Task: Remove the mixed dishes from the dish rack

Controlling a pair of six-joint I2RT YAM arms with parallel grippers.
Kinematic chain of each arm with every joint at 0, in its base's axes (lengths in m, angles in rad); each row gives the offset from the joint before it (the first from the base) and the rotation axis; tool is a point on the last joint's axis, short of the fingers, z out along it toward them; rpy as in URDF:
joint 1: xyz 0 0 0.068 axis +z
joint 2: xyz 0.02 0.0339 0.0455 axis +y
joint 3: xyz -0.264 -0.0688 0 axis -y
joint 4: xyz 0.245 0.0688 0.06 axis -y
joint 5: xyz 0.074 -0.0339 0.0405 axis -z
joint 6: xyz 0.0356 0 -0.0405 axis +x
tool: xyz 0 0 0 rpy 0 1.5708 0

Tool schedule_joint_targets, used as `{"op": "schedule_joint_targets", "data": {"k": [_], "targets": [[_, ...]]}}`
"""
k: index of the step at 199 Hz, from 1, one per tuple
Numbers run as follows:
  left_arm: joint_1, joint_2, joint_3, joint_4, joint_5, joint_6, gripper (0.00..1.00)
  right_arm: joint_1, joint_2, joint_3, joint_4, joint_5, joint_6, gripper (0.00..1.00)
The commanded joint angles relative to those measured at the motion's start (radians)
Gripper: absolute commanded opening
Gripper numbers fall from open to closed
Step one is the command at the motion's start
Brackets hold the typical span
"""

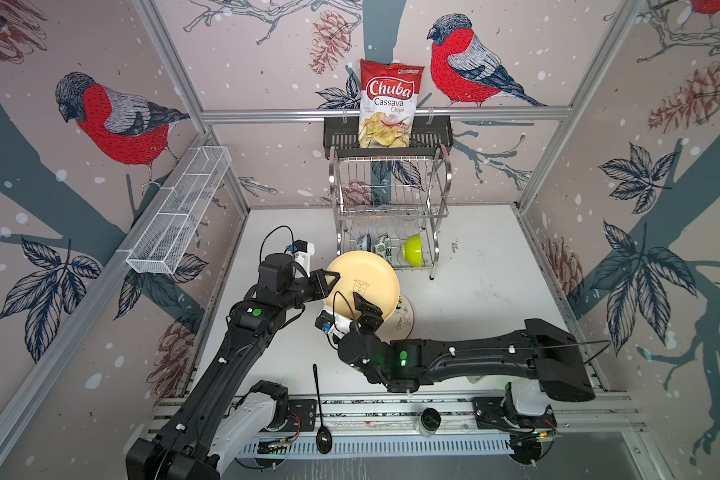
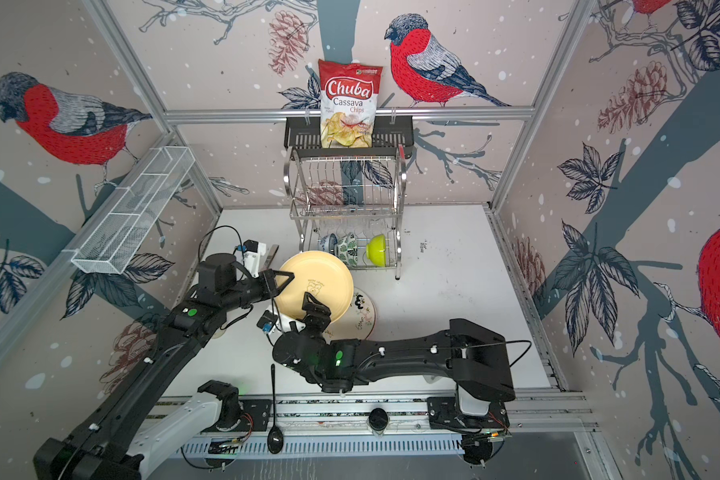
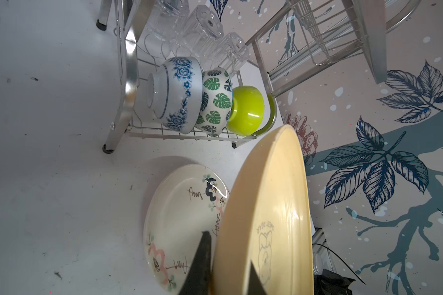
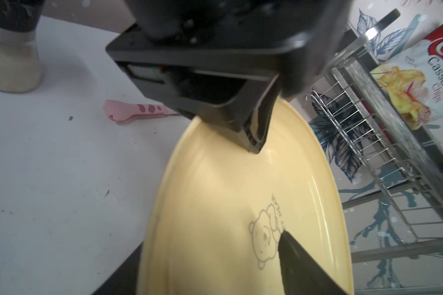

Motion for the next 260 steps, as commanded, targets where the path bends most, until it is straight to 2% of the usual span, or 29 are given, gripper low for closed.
{"op": "schedule_joint_targets", "data": {"k": [1,20,38,76,113,150,195,237,260], "targets": [[-0.007,0.002,-0.012,-0.008,0.124,-0.017,0.0,-0.022,-0.057,-0.031,-0.01,-0.158,0.138,0.76],[-0.009,0.003,-0.056,0.035,0.126,-0.044,0.0,-0.032,-0.116,-0.069,-0.021,-0.247,0.187,0.79],[-0.008,0.005,-0.094,0.067,0.123,-0.064,0.0,-0.051,-0.164,-0.091,-0.051,-0.389,0.249,0.84],[-0.007,0.02,-0.105,0.077,0.082,-0.054,0.0,-0.122,-0.236,-0.1,-0.076,-0.74,0.367,0.81],[-0.008,0.04,-0.111,0.09,0.082,-0.046,0.0,-0.249,-0.397,-0.198,0.039,-0.955,0.501,0.8],[-0.008,0.052,-0.115,0.114,0.085,-0.04,0.0,-0.465,-0.549,-0.319,0.065,-0.953,0.685,0.77],[-0.007,0.069,-0.111,0.117,0.101,-0.023,0.0,-0.674,-0.537,-0.331,-0.109,-0.94,0.834,0.76],[-0.008,0.067,-0.11,0.126,0.09,-0.011,0.0,-0.717,-0.429,-0.299,-0.181,-1.041,0.878,0.72],[-0.009,0.071,-0.115,0.15,0.102,-0.01,0.0,-0.715,-0.355,-0.301,-0.176,-1.065,0.913,0.66]]}}
